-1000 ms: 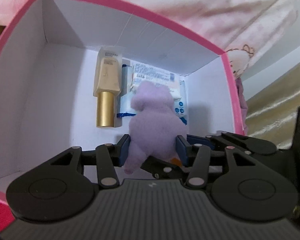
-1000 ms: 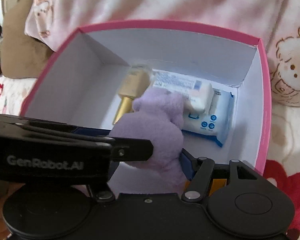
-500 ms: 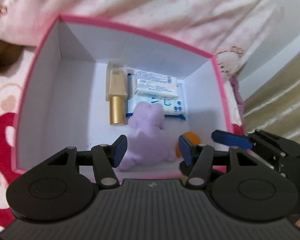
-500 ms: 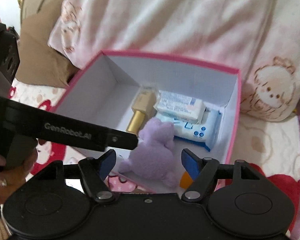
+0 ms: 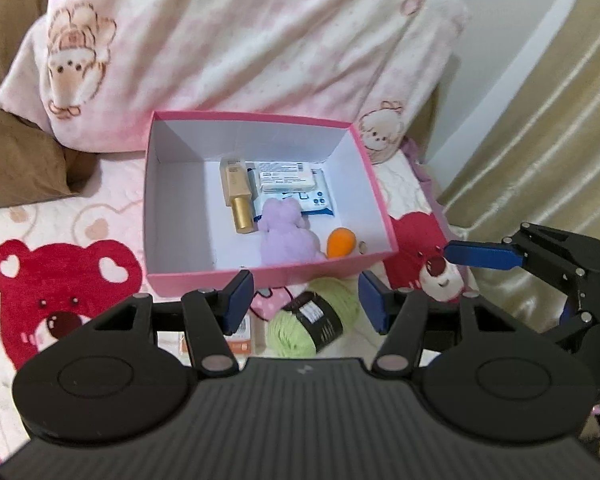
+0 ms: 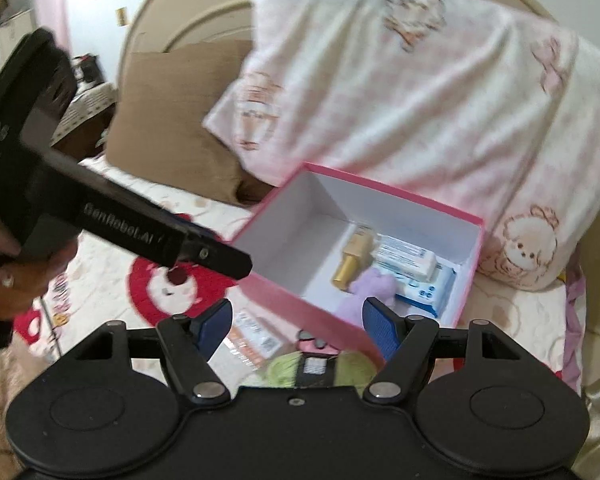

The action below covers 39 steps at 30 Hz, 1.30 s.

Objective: Organize objects
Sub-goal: 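Withdraw the left tool from the pink box, then move the left tool to the white-and-orange plastic case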

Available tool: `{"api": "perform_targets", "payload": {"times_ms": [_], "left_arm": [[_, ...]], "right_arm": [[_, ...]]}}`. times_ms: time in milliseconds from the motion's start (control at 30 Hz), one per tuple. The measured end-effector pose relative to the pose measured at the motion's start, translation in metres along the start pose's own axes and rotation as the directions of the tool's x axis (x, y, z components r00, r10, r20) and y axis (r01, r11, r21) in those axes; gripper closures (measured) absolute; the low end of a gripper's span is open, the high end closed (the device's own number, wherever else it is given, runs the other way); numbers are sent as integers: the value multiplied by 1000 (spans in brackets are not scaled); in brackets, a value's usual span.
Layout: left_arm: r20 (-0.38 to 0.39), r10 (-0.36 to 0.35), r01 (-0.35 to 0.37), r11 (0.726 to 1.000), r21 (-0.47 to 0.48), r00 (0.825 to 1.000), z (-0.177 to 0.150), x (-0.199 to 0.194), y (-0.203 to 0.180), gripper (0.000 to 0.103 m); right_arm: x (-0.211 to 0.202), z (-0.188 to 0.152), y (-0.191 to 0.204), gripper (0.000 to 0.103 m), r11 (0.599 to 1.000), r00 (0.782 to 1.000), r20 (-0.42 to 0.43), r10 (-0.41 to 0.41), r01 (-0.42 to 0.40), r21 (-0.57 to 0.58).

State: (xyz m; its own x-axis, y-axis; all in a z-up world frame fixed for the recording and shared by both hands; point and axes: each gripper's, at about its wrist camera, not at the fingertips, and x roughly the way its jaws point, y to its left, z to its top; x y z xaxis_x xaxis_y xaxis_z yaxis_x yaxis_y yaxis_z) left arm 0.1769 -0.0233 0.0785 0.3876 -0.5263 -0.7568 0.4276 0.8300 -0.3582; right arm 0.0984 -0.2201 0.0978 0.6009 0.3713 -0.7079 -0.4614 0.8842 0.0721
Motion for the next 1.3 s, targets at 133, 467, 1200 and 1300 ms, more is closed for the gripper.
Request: {"api": "perform_targets", "payload": {"times_ms": [133, 467, 1200, 1300], "left_arm": [[36, 1, -1, 1000, 4, 999, -17, -27, 4, 44], [37, -54, 54, 999, -1, 998, -56, -28, 25, 44], [83, -3, 7, 999, -48, 997, -114, 80, 100, 46], [79, 4, 2, 997, -83, 997, -120, 94, 108, 47]], "right_arm": [[-17, -6, 25, 27, 999, 999, 9, 37, -37, -1], [-1, -35, 58, 27, 976, 982, -72, 172, -160, 147], [128, -108, 78, 27, 993, 998, -43, -47, 51, 108], [150, -112, 71, 27, 988, 998, -60, -22, 31, 152]]}}
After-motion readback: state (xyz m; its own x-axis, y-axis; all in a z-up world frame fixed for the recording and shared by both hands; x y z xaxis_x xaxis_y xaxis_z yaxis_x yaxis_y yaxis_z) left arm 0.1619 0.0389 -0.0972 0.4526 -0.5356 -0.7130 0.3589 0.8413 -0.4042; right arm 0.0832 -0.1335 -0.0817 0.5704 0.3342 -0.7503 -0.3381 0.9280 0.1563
